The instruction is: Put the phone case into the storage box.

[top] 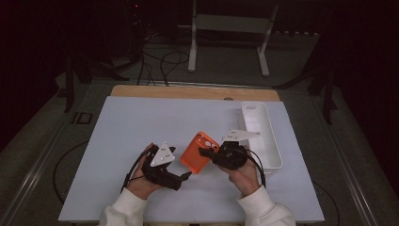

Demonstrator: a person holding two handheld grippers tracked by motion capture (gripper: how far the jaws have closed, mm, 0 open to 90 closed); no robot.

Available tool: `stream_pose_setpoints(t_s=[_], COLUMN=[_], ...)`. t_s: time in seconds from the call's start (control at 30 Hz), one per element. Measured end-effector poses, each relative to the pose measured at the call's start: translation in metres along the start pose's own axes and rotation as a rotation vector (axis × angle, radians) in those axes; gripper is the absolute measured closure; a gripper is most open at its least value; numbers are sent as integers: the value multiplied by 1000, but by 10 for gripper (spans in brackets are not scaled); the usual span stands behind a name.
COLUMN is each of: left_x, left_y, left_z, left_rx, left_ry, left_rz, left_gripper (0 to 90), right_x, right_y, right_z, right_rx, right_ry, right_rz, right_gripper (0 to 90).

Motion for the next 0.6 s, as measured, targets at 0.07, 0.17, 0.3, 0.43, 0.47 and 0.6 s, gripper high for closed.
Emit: stream_pose_setpoints(t_s=[0.07,0.17,0.3,0.43,0.47,0.6], left_x=[0,1,2,3,3,3], left_y=[0,-1,-1,0,0,-1], left_z=[0,-1,-2,-2,-2,-3], left_rx=[-1,4,-3,-9,-9,-9], left_ry=[1,8,17,15,15,18], left_rz=[-4,-17,-26,-38,-38,-44], left_gripper=[37,36,39,38,38,38], right_x=[0,-1,-3,-4,-4,-4], right_y=[1,5,8,10,10,12], right_z=[0,0,1,0,0,0], right_rx=[-8,-32,-55,-75,-78,-90], right_ry=[-1,4,4,8,7,4], right_rz=[6,21,35,52,55,70], right_gripper=[839,839,839,839,839,838])
Point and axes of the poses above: each handheld gripper's, and its own axes: x roughly forward along the jaws, z roughly out of its top, y roughly to its left, the point moved 3 cm from there along x, roughly forward along the jaws
